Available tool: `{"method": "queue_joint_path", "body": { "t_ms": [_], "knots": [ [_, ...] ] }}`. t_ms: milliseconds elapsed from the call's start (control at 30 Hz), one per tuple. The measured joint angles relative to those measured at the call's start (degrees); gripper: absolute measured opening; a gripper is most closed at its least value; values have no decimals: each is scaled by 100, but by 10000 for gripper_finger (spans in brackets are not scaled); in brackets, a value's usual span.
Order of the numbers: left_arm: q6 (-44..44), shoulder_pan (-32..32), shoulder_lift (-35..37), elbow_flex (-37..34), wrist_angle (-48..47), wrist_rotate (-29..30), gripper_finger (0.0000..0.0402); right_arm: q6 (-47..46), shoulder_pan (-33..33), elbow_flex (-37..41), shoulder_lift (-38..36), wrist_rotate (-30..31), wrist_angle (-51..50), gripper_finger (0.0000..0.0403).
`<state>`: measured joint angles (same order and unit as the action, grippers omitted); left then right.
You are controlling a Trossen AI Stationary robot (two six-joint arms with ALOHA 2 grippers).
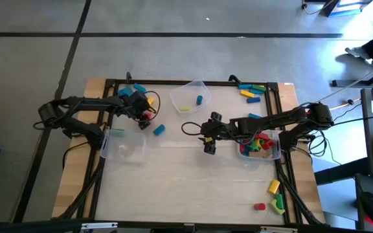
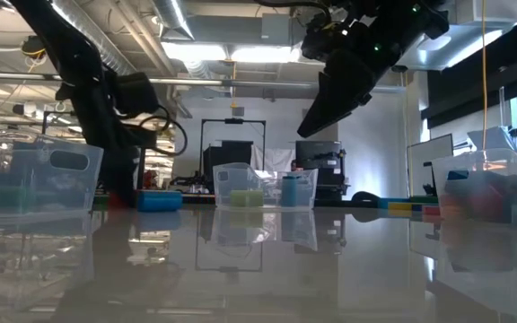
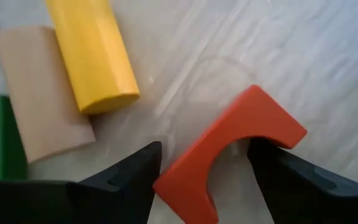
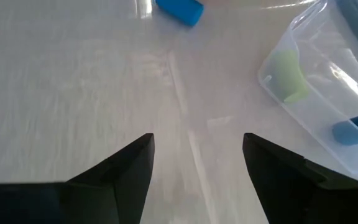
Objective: Sort blocks by size
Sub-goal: Put the orange arch block into the bottom right transparent bin
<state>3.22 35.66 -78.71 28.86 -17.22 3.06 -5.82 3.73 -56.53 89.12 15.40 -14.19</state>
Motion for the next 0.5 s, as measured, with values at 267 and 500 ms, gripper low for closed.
{"method": "queue_joint_path", "body": {
  "t_ms": [267,500],
  "knots": [
    [176,-7,-31,-15,208,-36,177,-223,7,0,0,-5,-463,248],
    [331,-9,-36,-20,267,-151,113,-581,7,0,0,-323,-873,248]
  ]
}}
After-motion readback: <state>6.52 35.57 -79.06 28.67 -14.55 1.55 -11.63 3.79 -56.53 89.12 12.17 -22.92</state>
